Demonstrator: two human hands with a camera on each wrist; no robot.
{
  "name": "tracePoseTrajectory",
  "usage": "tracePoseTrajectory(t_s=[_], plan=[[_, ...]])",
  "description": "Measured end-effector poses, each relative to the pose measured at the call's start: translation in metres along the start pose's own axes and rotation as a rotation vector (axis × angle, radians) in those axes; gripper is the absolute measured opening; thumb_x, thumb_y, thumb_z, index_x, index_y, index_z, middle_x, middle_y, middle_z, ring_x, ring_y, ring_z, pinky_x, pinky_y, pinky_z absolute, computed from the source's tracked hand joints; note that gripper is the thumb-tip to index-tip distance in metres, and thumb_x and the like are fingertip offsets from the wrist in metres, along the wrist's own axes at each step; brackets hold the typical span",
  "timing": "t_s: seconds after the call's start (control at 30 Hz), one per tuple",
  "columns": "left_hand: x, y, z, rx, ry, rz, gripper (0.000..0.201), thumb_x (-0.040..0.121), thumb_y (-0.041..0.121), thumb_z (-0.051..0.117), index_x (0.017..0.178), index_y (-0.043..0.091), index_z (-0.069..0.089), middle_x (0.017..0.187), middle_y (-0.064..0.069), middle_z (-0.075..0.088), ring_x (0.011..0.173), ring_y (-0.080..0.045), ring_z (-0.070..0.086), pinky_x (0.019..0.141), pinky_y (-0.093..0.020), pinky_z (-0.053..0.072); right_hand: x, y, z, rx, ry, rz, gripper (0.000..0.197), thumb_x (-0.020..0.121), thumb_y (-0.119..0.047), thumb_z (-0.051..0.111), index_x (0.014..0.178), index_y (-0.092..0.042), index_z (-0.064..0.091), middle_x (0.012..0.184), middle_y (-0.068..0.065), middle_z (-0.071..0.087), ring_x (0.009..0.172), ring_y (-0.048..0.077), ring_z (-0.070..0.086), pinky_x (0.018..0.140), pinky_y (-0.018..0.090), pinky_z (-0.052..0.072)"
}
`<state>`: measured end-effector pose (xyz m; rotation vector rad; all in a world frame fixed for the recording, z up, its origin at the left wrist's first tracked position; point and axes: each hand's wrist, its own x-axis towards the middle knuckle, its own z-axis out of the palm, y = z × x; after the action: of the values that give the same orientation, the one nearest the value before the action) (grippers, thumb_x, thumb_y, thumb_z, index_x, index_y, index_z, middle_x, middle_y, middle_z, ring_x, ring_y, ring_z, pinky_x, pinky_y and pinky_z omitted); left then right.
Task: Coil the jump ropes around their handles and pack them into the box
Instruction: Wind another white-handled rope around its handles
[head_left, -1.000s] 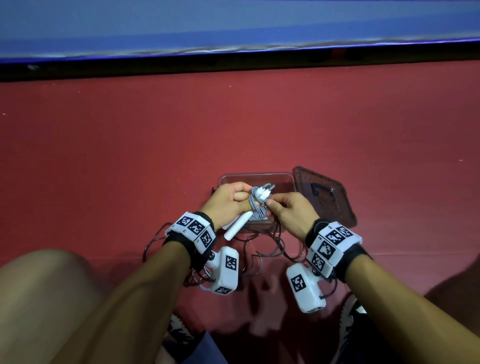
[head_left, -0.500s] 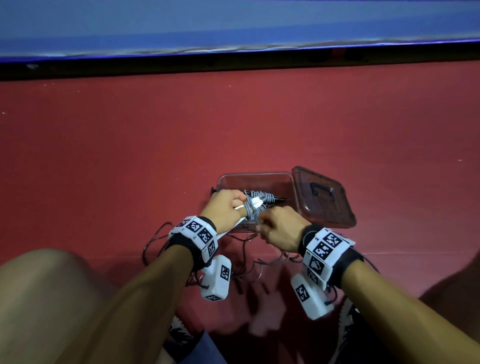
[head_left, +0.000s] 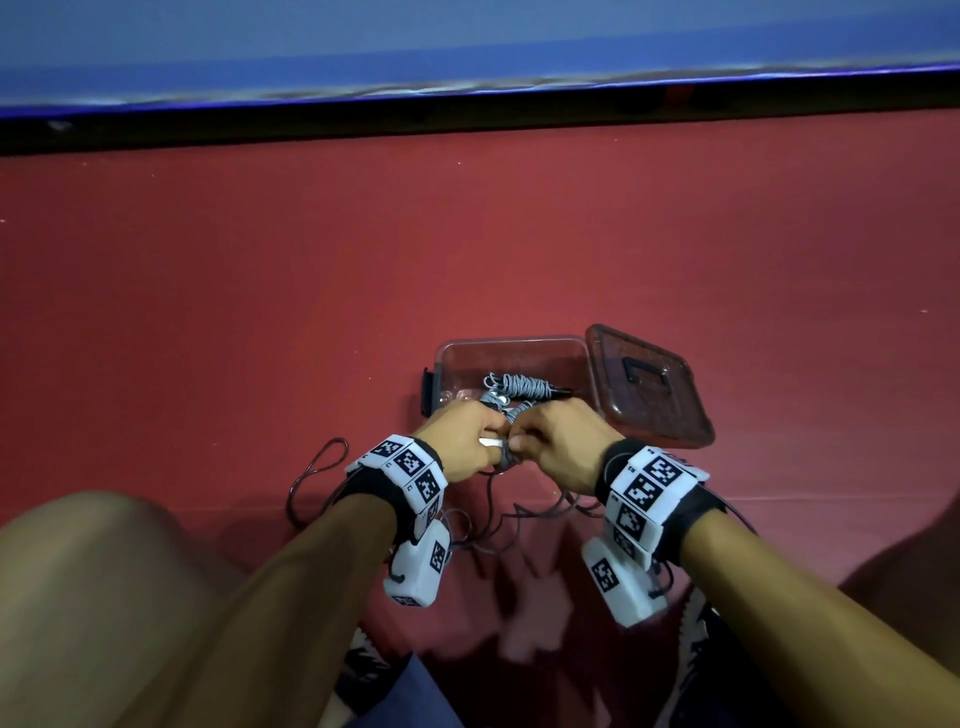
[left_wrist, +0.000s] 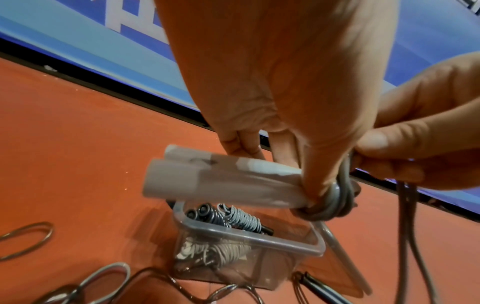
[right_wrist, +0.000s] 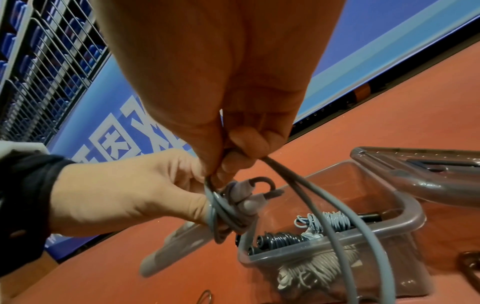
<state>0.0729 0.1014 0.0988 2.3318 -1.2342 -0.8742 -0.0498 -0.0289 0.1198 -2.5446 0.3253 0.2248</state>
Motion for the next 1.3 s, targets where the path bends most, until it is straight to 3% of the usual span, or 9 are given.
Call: tracePoseTrajectory(t_s=[0.1,0.23,0.37,0.47,0.53,0.73,0.9,1.13,1.3], plan=[[-0.003,0.003,0.0,0.009,-0.042,0.038,0.024,0.089,0.022,0.071,0.067,0.024,0.06,0.065,-0.001,0.059,0.059,-0.015,0.048,0.058,-0.028,0.039,0.002,0.004,-0.001,0.082,0.046,0.033,0.013,0.092,-0.032,0.067,0.091,-0.024,0.076,0.088,-0.002,0.074,0.086,0.017,0.066,0.081,0.034,0.053],[-0.003,0.002,-0.004,-0.105,-0.061,0.079,0.02,0.081,0.034,0.072,0.078,0.014,0.072,0.075,-0.012,0.069,0.066,-0.012,0.052,0.068,-0.036,0.05,0.004,0.005,-0.001,0.193,0.128,0.075,0.013,0.085,-0.038,0.075,0.084,-0.025,0.075,0.083,-0.005,0.073,0.079,0.012,0.065,0.076,0.029,0.053],[-0.003,0.001,-0.009,-0.172,-0.089,0.106,0.003,0.086,0.026,0.079,0.089,0.026,0.079,0.071,0.012,0.068,0.067,-0.003,0.056,0.074,-0.025,0.049,0.004,0.012,-0.004,0.314,0.238,0.157,0.034,0.072,-0.042,0.085,0.075,-0.019,0.06,0.069,-0.004,0.067,0.062,0.01,0.058,0.061,0.026,0.049],[-0.002,-0.002,-0.012,-0.239,-0.114,0.116,0.026,0.084,0.041,0.076,0.101,0.02,0.079,0.091,-0.01,0.075,0.084,-0.021,0.069,0.089,-0.042,0.054,0.004,0.018,-0.003,0.527,0.254,0.185,0.034,0.071,-0.035,0.088,0.07,-0.015,0.061,0.059,-0.005,0.06,0.052,0.007,0.051,0.052,0.021,0.047],[-0.003,-0.003,-0.015,-0.257,-0.124,0.122,0.028,0.083,0.044,0.072,0.098,0.021,0.078,0.095,-0.016,0.073,0.082,-0.016,0.064,0.092,-0.051,0.053,0.004,0.019,-0.002,0.703,0.259,0.182,0.029,0.075,-0.024,0.087,0.069,-0.013,0.061,0.054,-0.006,0.054,0.047,0.004,0.045,0.047,0.018,0.042],[-0.007,0.001,-0.017,-0.482,-0.101,0.122,0.021,0.09,0.014,0.075,0.108,0.023,0.079,0.097,-0.001,0.079,0.084,-0.004,0.063,0.087,-0.029,0.053,0.002,0.018,0.0,0.938,0.244,0.196,0.015,0.085,-0.008,0.077,0.076,-0.007,0.064,0.067,0.015,0.056,0.051,0.016,0.043,0.046,0.02,0.037],[-0.007,-0.001,-0.017,-0.632,-0.065,0.083,0.026,0.088,0.01,0.076,0.111,0.019,0.079,0.107,-0.006,0.078,0.099,-0.02,0.07,0.099,-0.041,0.052,0.002,0.016,-0.003,1.041,0.235,0.255,0.014,0.09,-0.01,0.071,0.077,-0.011,0.067,0.072,0.016,0.055,0.052,0.017,0.041,0.046,0.023,0.036],[-0.007,0.002,-0.021,-0.832,0.004,0.039,0.025,0.088,-0.003,0.071,0.11,0.007,0.075,0.093,-0.006,0.078,0.083,-0.011,0.072,0.079,-0.022,0.055,0.001,0.015,-0.006,1.253,0.163,0.334,0.018,0.094,0.0,0.061,0.081,-0.012,0.065,0.067,0.009,0.062,0.048,0.011,0.051,0.041,0.018,0.038],[-0.006,0.001,-0.02,-0.843,0.024,0.015,0.027,0.088,-0.005,0.07,0.115,-0.002,0.072,0.094,-0.011,0.078,0.082,-0.013,0.073,0.078,-0.024,0.056,-0.001,0.012,-0.002,1.279,0.159,0.344,0.029,0.095,0.012,0.046,0.087,-0.008,0.066,0.067,0.005,0.066,0.05,0.007,0.058,0.043,0.016,0.043]])
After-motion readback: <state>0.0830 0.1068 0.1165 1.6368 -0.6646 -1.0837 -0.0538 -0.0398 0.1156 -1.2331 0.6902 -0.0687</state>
